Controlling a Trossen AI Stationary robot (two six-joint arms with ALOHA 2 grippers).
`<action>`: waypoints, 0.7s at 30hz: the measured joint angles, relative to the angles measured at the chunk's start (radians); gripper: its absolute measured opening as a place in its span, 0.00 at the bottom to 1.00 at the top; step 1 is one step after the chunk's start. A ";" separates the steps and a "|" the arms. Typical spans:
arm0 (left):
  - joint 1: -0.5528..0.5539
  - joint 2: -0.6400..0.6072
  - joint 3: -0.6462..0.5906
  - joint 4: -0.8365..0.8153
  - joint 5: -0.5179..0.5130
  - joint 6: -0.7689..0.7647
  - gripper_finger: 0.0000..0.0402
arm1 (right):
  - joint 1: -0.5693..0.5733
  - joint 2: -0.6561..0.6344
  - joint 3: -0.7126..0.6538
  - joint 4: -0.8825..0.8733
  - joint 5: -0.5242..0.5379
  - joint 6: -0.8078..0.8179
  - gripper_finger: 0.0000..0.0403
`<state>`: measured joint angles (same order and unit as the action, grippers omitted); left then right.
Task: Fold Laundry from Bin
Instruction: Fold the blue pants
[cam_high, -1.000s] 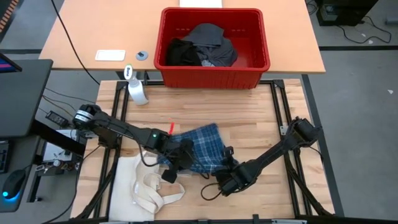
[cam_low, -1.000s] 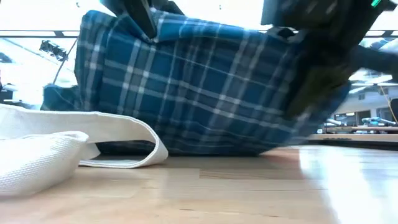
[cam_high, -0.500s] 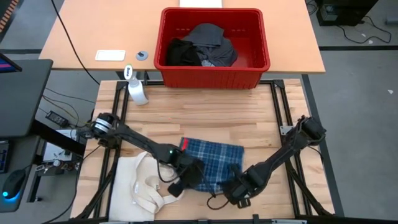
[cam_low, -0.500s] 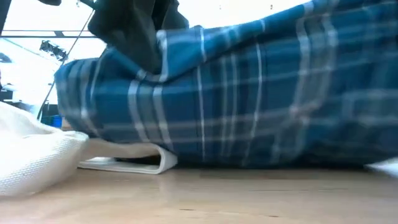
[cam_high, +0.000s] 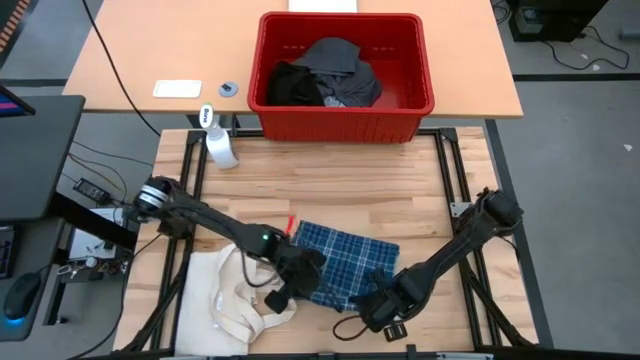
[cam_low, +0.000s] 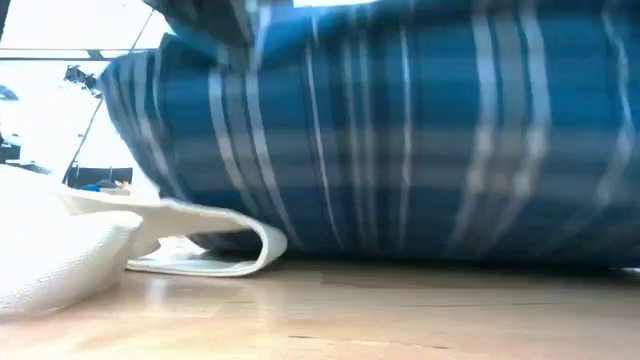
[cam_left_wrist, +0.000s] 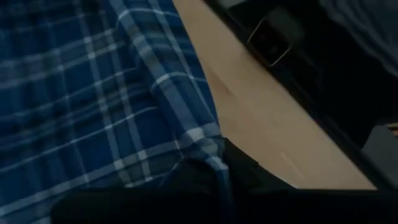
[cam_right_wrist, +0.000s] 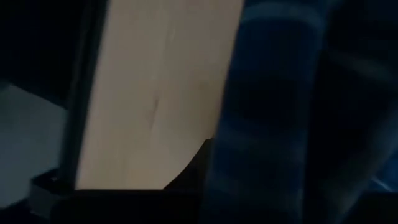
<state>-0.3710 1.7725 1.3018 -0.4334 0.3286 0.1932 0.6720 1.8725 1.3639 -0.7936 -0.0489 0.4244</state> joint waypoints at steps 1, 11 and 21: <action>0.000 -0.023 0.000 -0.004 0.003 -0.002 0.02 | 0.000 -0.019 0.006 -0.006 0.011 0.001 0.06; 0.042 -0.149 0.000 -0.056 0.001 -0.005 0.02 | -0.011 -0.198 0.026 -0.045 0.089 0.027 0.06; 0.211 -0.162 -0.002 -0.134 0.046 0.011 0.02 | -0.142 -0.233 0.009 -0.111 -0.015 0.024 0.06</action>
<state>-0.1601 1.6108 1.3003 -0.5679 0.3750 0.2045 0.5302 1.6398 1.3728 -0.9044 -0.0637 0.4485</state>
